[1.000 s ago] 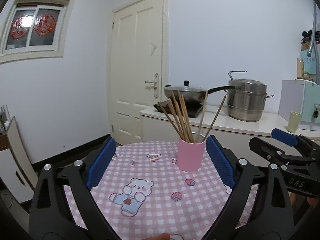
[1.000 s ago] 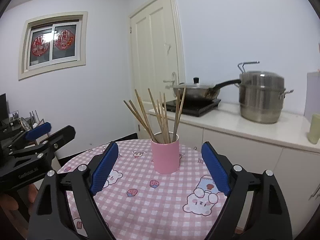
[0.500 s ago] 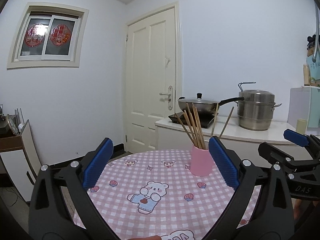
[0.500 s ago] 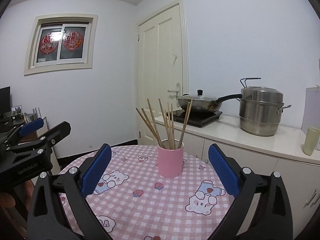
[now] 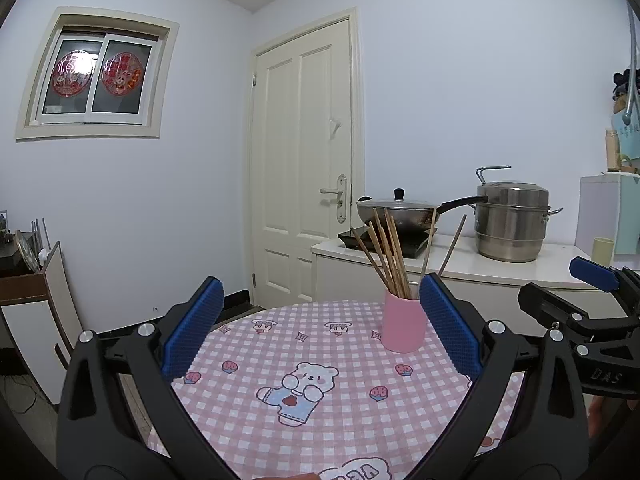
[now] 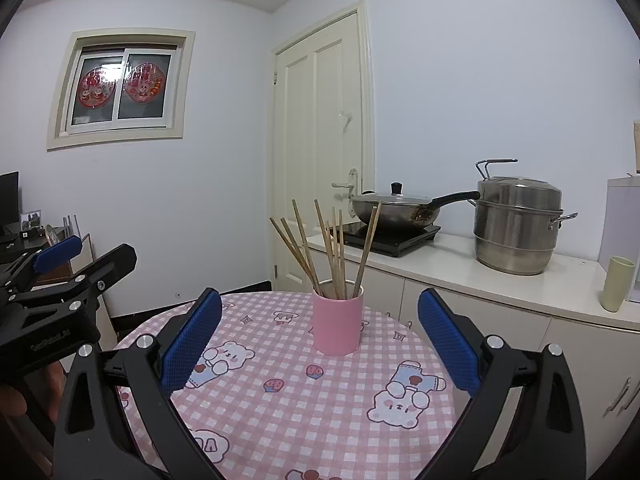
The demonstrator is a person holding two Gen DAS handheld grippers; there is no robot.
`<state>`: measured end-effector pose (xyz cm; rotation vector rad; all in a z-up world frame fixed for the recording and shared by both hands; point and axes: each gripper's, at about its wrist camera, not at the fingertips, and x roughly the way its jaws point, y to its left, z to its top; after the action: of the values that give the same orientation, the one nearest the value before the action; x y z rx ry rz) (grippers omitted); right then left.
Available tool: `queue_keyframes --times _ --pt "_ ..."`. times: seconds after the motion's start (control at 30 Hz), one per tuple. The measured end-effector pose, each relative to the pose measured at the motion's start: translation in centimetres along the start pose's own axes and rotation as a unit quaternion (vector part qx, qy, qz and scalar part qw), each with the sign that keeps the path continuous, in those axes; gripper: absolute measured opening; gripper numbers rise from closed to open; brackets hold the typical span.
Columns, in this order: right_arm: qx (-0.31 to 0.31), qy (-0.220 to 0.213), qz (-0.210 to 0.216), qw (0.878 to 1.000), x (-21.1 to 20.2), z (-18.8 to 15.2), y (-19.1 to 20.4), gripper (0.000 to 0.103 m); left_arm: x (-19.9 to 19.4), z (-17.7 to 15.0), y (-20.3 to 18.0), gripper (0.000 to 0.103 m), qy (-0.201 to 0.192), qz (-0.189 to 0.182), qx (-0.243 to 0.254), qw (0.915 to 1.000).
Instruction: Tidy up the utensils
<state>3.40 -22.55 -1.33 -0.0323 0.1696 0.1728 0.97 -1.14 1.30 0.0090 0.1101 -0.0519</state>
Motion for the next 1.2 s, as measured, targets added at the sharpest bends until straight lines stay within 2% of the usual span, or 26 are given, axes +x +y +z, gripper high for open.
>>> queue_keyframes --times 1.2 --pt "0.006 0.007 0.002 1.0 0.13 -0.55 0.33 0.095 -0.69 -0.43 -0.3 0.096 -0.019 0.006 0.017 0.9997"
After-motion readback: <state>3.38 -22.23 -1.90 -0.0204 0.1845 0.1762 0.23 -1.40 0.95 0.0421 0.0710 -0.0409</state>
